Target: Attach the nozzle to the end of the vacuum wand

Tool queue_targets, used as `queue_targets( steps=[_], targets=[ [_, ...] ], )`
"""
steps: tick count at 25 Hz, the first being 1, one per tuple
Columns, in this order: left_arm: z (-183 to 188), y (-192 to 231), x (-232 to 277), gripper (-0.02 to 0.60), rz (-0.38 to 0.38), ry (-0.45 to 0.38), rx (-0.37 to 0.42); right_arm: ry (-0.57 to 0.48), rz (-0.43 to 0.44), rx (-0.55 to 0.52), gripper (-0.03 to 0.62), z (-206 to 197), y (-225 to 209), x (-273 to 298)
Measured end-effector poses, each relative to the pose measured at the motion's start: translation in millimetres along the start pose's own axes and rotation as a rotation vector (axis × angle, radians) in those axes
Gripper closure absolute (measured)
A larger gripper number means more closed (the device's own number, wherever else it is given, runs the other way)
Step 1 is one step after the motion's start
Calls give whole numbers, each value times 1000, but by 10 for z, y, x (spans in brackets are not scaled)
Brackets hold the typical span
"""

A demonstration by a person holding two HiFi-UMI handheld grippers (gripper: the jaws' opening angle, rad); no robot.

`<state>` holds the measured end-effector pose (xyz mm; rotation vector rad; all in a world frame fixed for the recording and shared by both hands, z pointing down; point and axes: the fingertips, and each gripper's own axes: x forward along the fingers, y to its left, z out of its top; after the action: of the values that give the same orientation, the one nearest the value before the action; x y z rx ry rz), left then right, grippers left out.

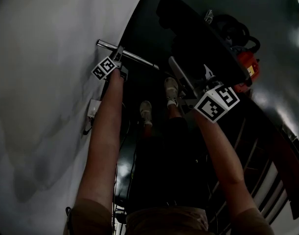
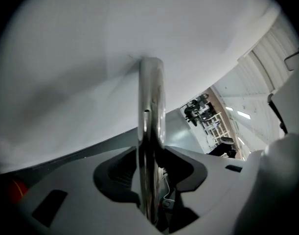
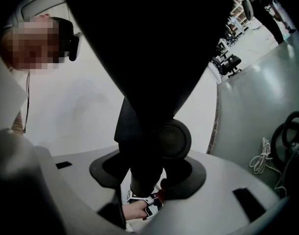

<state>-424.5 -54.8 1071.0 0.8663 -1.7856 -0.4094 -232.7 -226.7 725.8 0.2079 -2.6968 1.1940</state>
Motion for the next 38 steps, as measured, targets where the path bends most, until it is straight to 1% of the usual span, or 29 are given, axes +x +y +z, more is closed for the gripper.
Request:
queue_targets(
  steps=[1, 3, 4, 7, 10, 13, 15, 17, 18, 20, 23, 25, 28, 30, 34, 38],
  targets=[
    [32, 16, 27, 420, -11, 0, -1, 2, -7, -5, 395, -17, -8, 4],
    [87, -72, 54, 423, -38, -16, 8, 2, -15, -27, 395, 8, -22, -56],
    [70, -193, 47, 423, -55, -26, 16, -1, -19, -39, 395, 49, -35, -153],
    [-122, -744, -72, 423, -119, -26, 70, -25, -37, -54, 395, 175, -75, -610],
    [-217, -1262, -305, 423, -187, -7, 169, -63, -63, -58, 395, 244, -2, -940],
    [-268, -1803, -444, 423, -264, 2, 265, -118, -105, -70, 395, 402, 39, -1110],
    [-346, -2116, -490, 423, -284, 28, 318, -156, -129, -58, 395, 557, 16, -1197],
    [-447, -2472, -568, 423, -307, 61, 390, -223, -160, -33, 395, 714, 52, -1443],
    [-500, -2683, -640, 423, -331, 76, 432, -271, -182, -23, 395, 782, 133, -1652],
    [-639, -3022, -879, 423, -383, 94, 497, -357, -220, -43, 395, 870, 443, -2106],
    [-942, -3180, -1326, 423, -442, 117, 561, -435, -274, -72, 395, 717, 884, -2705],
    [-1091, -3298, -1525, 423, -496, 131, 622, -474, -310, -70, 395, 637, 1047, -3000],
    [-1249, -3515, -1695, 423, -548, 140, 685, -505, -357, -71, 395, 681, 1163, -3355],
    [-1380, -3697, -1787, 423, -576, 129, 719, -507, -369, -119, 395, 788, 1228, -3565],
    [-1669, -4281, -1956, 423, -676, 71, 836, -524, -363, -146, 395, 926, 1236, -3902],
    [-2197, -4972, -2177, 423, -797, 45, 952, -504, -373, -163, 395, 1027, 1170, -4195]
  ],
)
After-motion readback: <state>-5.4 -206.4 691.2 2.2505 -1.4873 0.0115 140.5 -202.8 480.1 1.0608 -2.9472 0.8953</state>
